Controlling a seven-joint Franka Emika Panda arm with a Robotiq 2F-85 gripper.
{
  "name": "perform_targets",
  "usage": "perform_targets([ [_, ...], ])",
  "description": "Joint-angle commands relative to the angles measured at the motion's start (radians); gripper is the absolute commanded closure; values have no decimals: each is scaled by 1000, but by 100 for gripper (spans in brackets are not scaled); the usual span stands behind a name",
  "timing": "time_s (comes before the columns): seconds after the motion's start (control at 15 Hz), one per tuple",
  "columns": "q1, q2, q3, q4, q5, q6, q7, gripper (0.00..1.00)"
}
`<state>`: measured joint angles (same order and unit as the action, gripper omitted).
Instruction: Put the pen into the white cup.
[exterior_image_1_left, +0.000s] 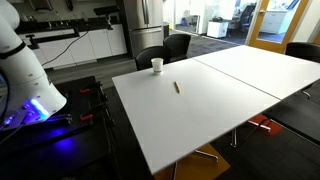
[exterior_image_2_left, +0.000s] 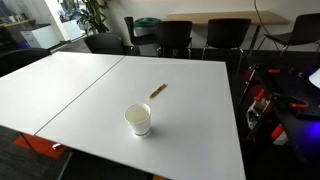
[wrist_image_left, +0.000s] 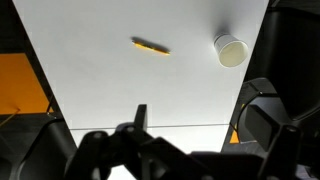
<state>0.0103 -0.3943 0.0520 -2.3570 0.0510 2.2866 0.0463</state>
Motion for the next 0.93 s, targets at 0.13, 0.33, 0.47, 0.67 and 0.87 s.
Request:
perform_targets([
  [0.13, 23, 105, -90, 9, 24, 151, -233, 0],
  [0.33, 37, 176, -133, 7, 57, 219, -400, 0],
  [0.47, 49, 217, -156, 5, 98, 235, -521, 0],
  [0.67, 51, 272, -176, 2, 183, 237, -706, 0],
  [0.87, 33, 329, -174, 1, 254, 218, -891, 0],
])
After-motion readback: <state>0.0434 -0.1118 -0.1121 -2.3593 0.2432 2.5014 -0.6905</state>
